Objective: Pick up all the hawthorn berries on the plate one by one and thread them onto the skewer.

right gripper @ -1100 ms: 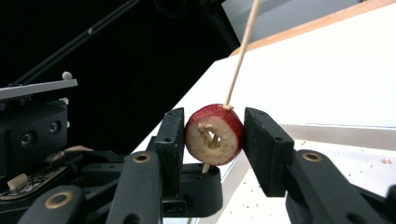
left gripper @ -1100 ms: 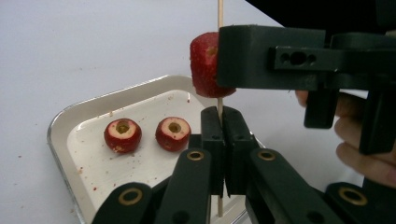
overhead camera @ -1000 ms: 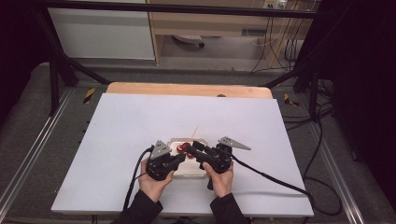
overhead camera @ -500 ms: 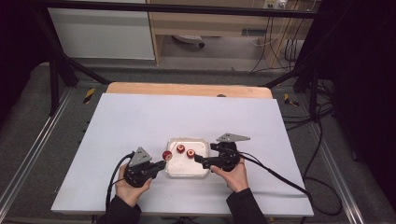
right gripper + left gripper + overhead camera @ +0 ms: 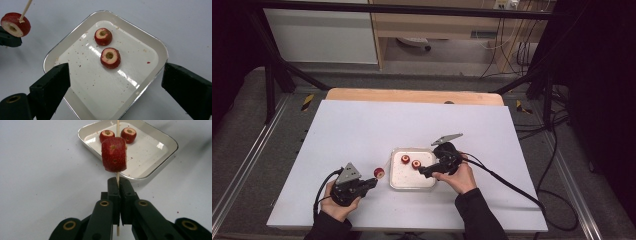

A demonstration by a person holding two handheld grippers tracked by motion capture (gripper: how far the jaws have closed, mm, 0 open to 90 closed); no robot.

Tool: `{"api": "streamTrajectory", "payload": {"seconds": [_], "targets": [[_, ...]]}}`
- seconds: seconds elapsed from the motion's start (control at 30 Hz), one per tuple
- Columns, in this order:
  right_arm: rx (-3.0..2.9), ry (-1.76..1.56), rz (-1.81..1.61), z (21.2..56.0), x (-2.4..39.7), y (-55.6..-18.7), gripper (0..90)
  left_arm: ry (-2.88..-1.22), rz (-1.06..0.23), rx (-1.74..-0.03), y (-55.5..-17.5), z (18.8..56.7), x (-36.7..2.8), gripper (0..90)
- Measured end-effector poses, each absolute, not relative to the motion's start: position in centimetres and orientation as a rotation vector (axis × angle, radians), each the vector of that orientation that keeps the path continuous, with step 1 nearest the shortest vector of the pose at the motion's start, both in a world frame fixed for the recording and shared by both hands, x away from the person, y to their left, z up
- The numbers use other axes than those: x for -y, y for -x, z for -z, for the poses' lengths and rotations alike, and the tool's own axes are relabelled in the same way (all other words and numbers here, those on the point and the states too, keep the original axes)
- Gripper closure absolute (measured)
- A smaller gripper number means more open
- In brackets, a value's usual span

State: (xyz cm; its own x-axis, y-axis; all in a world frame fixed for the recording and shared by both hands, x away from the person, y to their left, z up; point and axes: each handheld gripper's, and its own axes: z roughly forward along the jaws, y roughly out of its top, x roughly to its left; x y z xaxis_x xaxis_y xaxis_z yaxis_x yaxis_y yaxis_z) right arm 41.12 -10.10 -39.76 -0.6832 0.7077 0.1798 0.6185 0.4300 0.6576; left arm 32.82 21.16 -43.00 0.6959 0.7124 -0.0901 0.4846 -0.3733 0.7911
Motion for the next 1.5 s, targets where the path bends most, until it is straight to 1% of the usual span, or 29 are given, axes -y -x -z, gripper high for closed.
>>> {"api": "streamTrajectory", "payload": {"seconds": [0.23, 0.43, 0.6, 0.77, 0.9, 1.1, 1.5], "targets": [[-2.620, -1.208, -0.969, 39.5, 8.8, -42.6, 13.1, -2.060, -0.327, -0.919, -32.9, 43.3, -21.3, 88.0], [-2.680, -1.222, -0.908, 39.8, 7.1, -43.6, 19.2, -2.064, -0.322, -0.921, -33.0, 43.4, -21.3, 88.0], [-2.720, -1.233, -0.861, 40.3, 5.7, -44.4, 26.9, -2.062, -0.323, -0.921, -33.0, 43.4, -21.4, 88.0], [-2.736, -1.224, -0.786, 40.7, 4.9, -44.9, 36.9, -2.063, -0.324, -0.918, -32.9, 43.4, -21.4, 88.0], [-2.743, -1.249, -0.764, 41.0, 4.8, -45.3, 44.2, -2.065, -0.324, -0.918, -33.0, 43.4, -21.4, 88.0], [-2.751, -1.289, -0.741, 41.4, 4.8, -45.8, 51.6, -2.065, -0.324, -0.918, -33.0, 43.4, -21.3, 88.0], [-2.757, -1.365, -0.731, 41.8, 4.8, -46.1, 60.5, -2.066, -0.325, -0.915, -33.0, 43.4, -21.3, 88.0]]}}
